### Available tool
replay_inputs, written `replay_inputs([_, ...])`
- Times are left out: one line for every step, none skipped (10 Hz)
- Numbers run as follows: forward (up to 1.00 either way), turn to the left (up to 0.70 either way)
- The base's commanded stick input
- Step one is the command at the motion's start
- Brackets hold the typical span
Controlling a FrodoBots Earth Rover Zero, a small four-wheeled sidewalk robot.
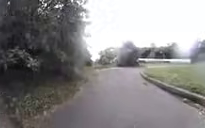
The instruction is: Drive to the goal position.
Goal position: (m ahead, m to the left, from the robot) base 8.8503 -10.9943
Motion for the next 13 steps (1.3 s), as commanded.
replay_inputs([1.0, 0.0])
replay_inputs([1.0, 0.0])
replay_inputs([1.0, 0.0])
replay_inputs([1.0, 0.0])
replay_inputs([1.0, 0.0])
replay_inputs([1.0, -0.26])
replay_inputs([1.0, -0.38])
replay_inputs([1.0, -0.4])
replay_inputs([1.0, -0.4])
replay_inputs([1.0, -0.4])
replay_inputs([1.0, -0.4])
replay_inputs([1.0, -0.4])
replay_inputs([1.0, -0.4])
